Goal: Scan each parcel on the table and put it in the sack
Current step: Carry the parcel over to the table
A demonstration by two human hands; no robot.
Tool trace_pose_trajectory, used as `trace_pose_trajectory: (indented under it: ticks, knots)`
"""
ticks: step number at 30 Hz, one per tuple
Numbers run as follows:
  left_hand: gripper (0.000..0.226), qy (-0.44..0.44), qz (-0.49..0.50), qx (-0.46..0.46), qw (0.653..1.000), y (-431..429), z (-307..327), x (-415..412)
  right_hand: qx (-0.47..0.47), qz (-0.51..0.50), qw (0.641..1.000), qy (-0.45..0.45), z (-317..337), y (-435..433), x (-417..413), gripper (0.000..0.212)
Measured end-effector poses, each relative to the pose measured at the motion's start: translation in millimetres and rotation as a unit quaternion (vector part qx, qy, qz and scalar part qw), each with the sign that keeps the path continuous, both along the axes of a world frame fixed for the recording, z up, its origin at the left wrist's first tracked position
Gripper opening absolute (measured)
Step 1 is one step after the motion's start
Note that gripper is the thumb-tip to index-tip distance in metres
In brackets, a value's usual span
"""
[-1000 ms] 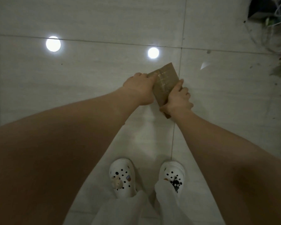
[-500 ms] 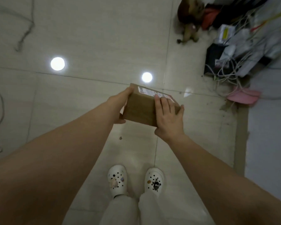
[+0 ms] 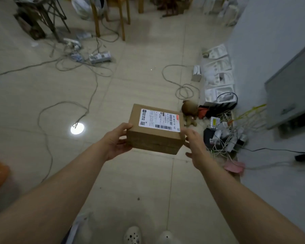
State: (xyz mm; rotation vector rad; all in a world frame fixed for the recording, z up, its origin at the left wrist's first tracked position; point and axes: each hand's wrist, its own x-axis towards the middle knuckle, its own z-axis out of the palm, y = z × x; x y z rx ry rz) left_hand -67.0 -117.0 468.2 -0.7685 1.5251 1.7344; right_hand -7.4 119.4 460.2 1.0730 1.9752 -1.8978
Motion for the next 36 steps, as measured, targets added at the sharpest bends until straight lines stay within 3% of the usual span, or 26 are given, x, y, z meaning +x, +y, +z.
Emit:
trace_pose_trajectory:
  ticks: [3,5,7,9,12,14,18,23,25,27,29,32,34,36]
  knots:
    - [0.063,0.047,0.003,0.049,0.998,-22.3,50.9,3.6,-0.082,0.049,0.995,-0.014,51.9,-9.1,-1.3,0.06]
    - [0.076,0.064,0.006,0.077,0.995,-33.0,76.6,2.5,-0.116,0.072,0.991,0.009,78.3,-17.1,-9.1,0.046]
    - [0.067,0.085,0.019,0.092,0.992,-40.5,93.3,-2.9,-0.144,0.079,0.986,0.027,98.5,-25.4,-18.7,0.032]
    - [0.061,0.094,0.022,0.1,0.99,-44.8,103.1,-15.1,-0.152,0.072,0.985,0.049,108.4,-28.1,-34.4,0.032]
    - [0.074,0.1,-0.025,0.081,0.991,-41.8,110.6,-44.2,-0.145,0.064,0.984,0.078,115.1,-20.7,-66.6,0.042]
    - [0.071,0.112,-0.041,0.069,0.991,-31.9,114.2,-70.7,-0.147,0.064,0.983,0.088,118.2,-9.3,-94.2,0.048]
    - [0.077,0.147,-0.056,0.054,0.986,1.7,120.6,-138.3,-0.156,0.069,0.979,0.115,124.5,27.1,-165.4,0.038]
    - [0.07,0.197,-0.053,-0.014,0.979,58.0,145.6,-242.4,-0.12,0.129,0.972,0.157,140.8,89.5,-279.3,0.058]
    - [0.086,0.243,-0.047,-0.058,0.967,74.0,156.6,-288.8,-0.076,0.177,0.966,0.175,146.0,112.2,-327.2,0.079]
    - [0.1,0.284,-0.081,-0.096,0.95,85.3,169.0,-328.1,-0.057,0.214,0.958,0.184,150.4,127.0,-368.6,0.092]
    - [0.102,0.275,-0.164,-0.1,0.942,92.9,173.7,-367.1,-0.071,0.243,0.95,0.183,150.9,136.1,-410.8,0.092]
    - [0.076,0.222,-0.311,-0.057,0.922,98.5,171.3,-419.6,-0.099,0.28,0.939,0.176,149.7,141.4,-470.5,0.086]
    - [0.062,0.205,-0.338,-0.031,0.918,101.6,162.7,-459.2,-0.105,0.298,0.933,0.171,145.9,143.7,-510.3,0.082]
    - [0.064,0.203,-0.349,-0.015,0.915,104.5,155.4,-504.7,-0.106,0.282,0.938,0.172,142.0,144.4,-553.5,0.08]
